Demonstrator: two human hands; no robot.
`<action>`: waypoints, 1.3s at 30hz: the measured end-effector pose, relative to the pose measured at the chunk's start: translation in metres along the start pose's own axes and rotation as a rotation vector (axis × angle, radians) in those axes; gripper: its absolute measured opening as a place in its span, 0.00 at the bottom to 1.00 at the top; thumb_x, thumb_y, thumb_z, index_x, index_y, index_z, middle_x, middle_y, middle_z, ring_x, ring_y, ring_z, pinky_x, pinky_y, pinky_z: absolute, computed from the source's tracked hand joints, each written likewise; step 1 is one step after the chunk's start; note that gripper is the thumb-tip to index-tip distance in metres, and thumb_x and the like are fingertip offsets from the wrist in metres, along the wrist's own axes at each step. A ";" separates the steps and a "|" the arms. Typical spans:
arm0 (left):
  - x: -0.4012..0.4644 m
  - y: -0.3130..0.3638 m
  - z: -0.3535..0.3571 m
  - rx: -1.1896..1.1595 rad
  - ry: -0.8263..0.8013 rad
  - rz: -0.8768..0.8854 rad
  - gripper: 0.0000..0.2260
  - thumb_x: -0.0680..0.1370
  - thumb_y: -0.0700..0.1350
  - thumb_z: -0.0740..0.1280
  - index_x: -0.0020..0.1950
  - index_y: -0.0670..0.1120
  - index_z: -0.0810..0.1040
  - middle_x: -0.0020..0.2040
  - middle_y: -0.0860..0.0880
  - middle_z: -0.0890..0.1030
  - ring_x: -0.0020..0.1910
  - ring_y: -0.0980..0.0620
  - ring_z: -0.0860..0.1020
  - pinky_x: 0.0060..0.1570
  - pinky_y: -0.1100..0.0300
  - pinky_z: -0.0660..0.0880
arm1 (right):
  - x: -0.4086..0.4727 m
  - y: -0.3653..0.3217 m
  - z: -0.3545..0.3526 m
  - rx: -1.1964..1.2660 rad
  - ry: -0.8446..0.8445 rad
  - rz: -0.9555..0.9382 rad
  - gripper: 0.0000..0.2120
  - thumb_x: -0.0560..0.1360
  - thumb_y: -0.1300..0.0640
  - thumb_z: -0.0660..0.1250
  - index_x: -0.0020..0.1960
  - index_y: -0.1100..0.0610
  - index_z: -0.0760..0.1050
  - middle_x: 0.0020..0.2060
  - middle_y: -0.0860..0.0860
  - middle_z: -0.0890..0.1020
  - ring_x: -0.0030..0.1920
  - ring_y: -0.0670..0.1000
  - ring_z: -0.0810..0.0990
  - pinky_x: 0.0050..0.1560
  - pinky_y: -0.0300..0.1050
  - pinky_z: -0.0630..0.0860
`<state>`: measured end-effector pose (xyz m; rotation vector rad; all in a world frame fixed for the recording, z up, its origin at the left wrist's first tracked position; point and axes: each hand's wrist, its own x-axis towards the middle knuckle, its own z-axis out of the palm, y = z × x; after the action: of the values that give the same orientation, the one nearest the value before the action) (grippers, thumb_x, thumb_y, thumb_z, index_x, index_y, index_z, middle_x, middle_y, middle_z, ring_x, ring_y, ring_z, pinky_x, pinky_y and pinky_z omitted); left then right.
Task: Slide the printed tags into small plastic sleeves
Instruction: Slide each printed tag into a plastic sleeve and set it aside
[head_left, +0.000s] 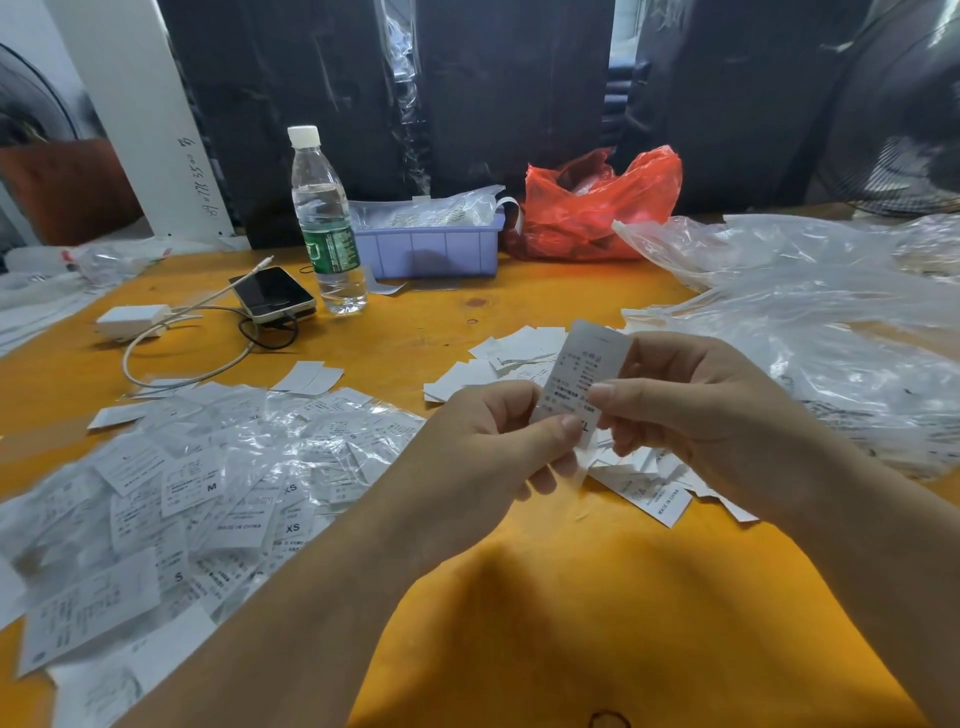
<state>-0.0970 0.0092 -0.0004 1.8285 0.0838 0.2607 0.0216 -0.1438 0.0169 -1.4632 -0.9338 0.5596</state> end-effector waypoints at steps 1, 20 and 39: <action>0.000 0.001 0.000 -0.011 -0.010 0.002 0.06 0.79 0.47 0.67 0.49 0.46 0.81 0.36 0.51 0.82 0.34 0.55 0.77 0.35 0.62 0.73 | 0.000 0.000 -0.001 -0.010 -0.004 -0.015 0.11 0.67 0.58 0.74 0.49 0.59 0.83 0.44 0.67 0.81 0.36 0.53 0.75 0.37 0.41 0.76; 0.000 0.001 0.000 -0.071 0.021 -0.003 0.10 0.79 0.46 0.65 0.53 0.41 0.81 0.37 0.49 0.83 0.34 0.55 0.77 0.35 0.62 0.74 | -0.002 0.001 -0.001 -0.032 0.046 -0.096 0.11 0.66 0.54 0.76 0.45 0.59 0.83 0.41 0.56 0.84 0.37 0.53 0.76 0.38 0.43 0.75; 0.000 0.002 0.000 -0.080 0.046 0.003 0.08 0.78 0.44 0.67 0.54 0.46 0.82 0.39 0.50 0.83 0.34 0.56 0.76 0.38 0.59 0.76 | -0.003 0.002 0.007 -0.053 0.098 -0.184 0.09 0.67 0.60 0.76 0.43 0.64 0.80 0.42 0.55 0.86 0.34 0.49 0.78 0.33 0.40 0.76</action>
<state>-0.0967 0.0085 0.0013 1.7433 0.1018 0.3044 0.0140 -0.1421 0.0136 -1.4214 -0.9996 0.3275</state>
